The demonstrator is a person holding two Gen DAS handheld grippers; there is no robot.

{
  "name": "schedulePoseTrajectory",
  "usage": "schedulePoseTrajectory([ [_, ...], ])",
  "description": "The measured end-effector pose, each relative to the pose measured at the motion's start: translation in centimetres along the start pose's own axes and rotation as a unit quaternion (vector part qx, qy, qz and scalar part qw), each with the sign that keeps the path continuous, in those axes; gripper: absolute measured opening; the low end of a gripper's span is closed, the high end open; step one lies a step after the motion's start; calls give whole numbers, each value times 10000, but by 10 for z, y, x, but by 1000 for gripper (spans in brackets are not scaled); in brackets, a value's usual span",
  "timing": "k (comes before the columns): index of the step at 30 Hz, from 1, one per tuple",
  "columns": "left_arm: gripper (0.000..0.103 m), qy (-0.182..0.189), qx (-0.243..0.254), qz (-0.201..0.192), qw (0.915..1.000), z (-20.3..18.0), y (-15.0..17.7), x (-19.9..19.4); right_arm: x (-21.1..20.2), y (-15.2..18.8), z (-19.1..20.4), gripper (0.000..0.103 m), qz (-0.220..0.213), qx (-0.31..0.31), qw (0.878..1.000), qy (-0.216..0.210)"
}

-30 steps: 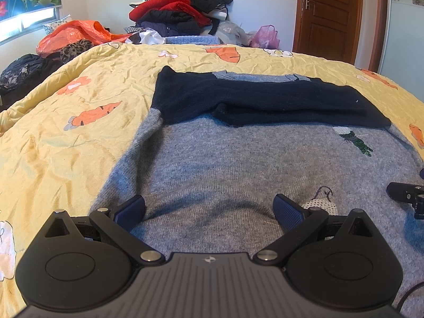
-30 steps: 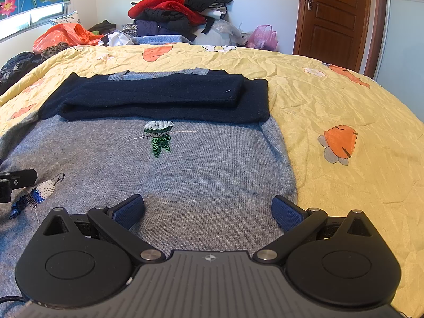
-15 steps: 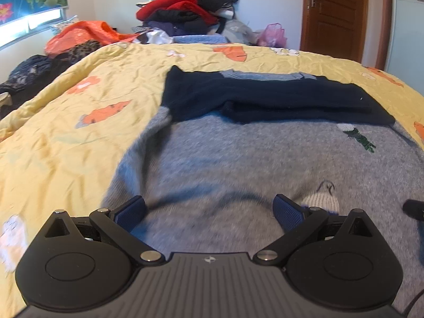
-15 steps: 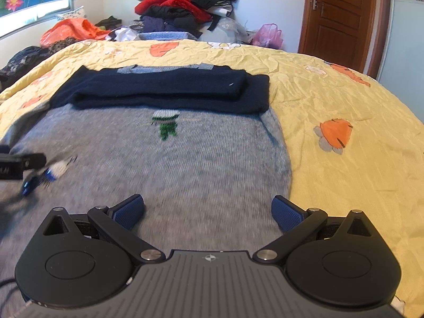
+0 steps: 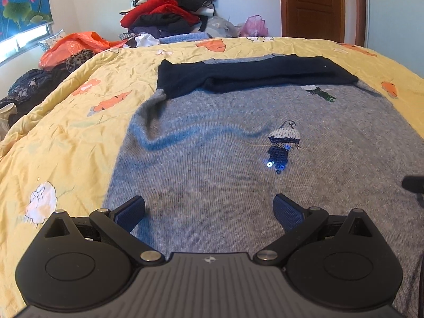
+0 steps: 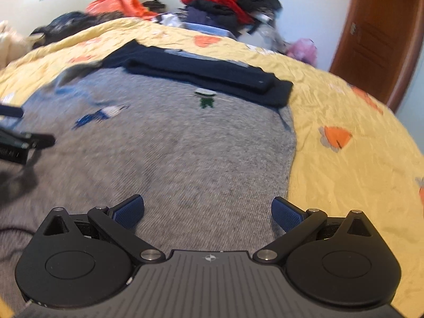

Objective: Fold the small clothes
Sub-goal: 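Move both tools toward the sweater hem to grasp it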

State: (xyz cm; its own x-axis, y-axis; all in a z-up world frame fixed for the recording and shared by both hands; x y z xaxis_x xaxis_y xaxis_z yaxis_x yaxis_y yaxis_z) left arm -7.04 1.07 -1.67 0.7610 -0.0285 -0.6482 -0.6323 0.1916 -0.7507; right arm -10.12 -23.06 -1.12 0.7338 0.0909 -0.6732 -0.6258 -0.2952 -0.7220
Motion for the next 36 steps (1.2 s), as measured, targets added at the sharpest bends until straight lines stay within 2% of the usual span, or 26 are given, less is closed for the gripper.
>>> schedulePoseTrajectory([
  [3,103,2,1,49,10000,0,1,-2,-8,6,2,103,48,-90,9999,-137],
  [7,103,20,24,80,10000,3,7,-9,-21,19,-2,102,167,162,9983,-537],
  [11,103,18,75,114,9999,10,12,-17,-35,26,-34,102,259,1028,9919,-693],
  [13,103,15,73,123,9999,15,16,-21,-43,30,-58,103,311,1737,9810,-809],
  [16,103,-6,-6,148,9999,20,19,-23,-54,38,-91,102,300,2704,9567,-1033],
  [20,103,-2,-67,169,9998,21,21,-25,-58,53,-108,99,562,3302,9333,-1292],
  [22,103,7,2,164,9999,19,23,-26,-58,59,-103,98,760,3351,9271,-1500],
  [26,103,67,58,174,9998,20,27,-31,-65,62,-80,99,949,2872,9393,-1619],
  [28,103,120,8,215,9997,24,29,-34,-68,62,-73,100,987,2855,9363,-1792],
  [30,103,179,-65,238,9995,31,30,-38,-71,64,-70,100,1034,2986,9251,-2105],
  [32,103,171,-157,200,9995,42,31,-43,-72,65,-72,100,1090,3233,9088,-2401],
  [34,103,27,-297,170,9994,59,31,-47,-71,67,-73,100,1212,3510,8858,-2784],
  [36,103,-31,-602,246,9979,82,33,-49,-66,69,-70,100,1428,3772,8550,-3260],
])
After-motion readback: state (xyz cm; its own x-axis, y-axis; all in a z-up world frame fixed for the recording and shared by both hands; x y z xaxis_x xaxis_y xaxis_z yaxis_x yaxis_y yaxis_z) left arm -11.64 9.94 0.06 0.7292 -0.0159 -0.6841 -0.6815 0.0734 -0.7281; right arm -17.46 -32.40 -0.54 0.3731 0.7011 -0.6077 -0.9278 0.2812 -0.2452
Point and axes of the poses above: each gripper's, at about its wrist camera, not at the fingertips, and x roughly the way its jaws point, z to its left, y to its underside, the point moved 4 cm from there along x, roughly the way its jaws point, and after that the axes turned 1 degree about -z, right-handed, at the moved point
